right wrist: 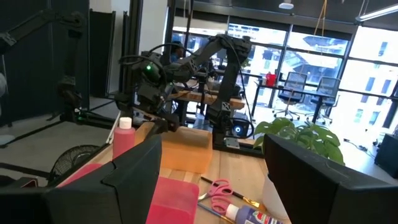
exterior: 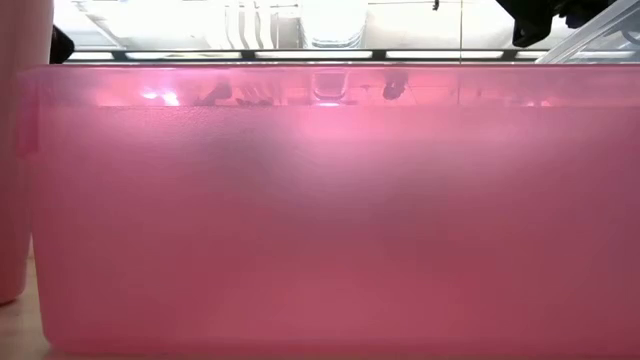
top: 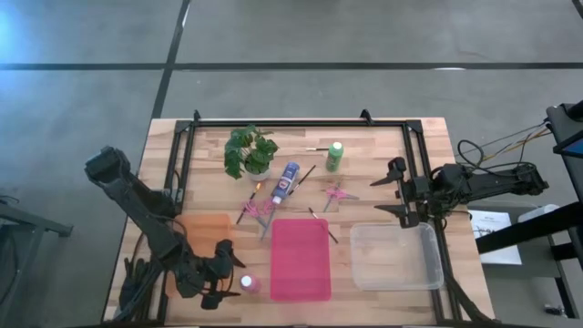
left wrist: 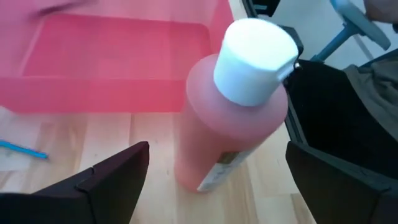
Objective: Pick & Place Paint Supplies
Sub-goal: Put the pink paint bottle into the transparent bin
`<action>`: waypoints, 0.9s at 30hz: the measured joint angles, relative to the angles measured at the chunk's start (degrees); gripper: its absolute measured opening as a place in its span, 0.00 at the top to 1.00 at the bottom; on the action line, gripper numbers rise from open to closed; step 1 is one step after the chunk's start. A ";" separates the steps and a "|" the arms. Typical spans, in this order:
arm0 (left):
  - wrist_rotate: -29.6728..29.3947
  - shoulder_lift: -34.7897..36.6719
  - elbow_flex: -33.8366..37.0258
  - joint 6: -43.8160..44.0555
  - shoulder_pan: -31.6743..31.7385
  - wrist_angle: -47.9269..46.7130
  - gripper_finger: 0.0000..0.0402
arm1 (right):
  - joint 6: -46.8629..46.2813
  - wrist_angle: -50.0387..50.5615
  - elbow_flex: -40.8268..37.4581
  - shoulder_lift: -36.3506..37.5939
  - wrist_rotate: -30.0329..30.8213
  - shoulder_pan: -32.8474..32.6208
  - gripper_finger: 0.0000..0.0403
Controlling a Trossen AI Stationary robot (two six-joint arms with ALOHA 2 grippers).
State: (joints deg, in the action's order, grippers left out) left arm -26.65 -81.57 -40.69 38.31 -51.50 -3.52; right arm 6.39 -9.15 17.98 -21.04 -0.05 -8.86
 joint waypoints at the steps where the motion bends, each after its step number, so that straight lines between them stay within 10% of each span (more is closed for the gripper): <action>1: 0.01 -0.63 0.00 -0.37 0.18 0.65 0.04 | 0.02 0.00 0.00 0.00 0.00 0.00 0.31; 27: -0.35 -8.31 0.13 -8.17 3.50 9.76 0.27 | 0.24 -0.03 0.23 0.00 -0.11 0.00 0.31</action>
State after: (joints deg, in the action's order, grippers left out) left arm -27.00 -89.89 -40.56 30.14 -48.01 6.24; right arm 6.63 -9.18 18.20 -21.04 -0.16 -8.86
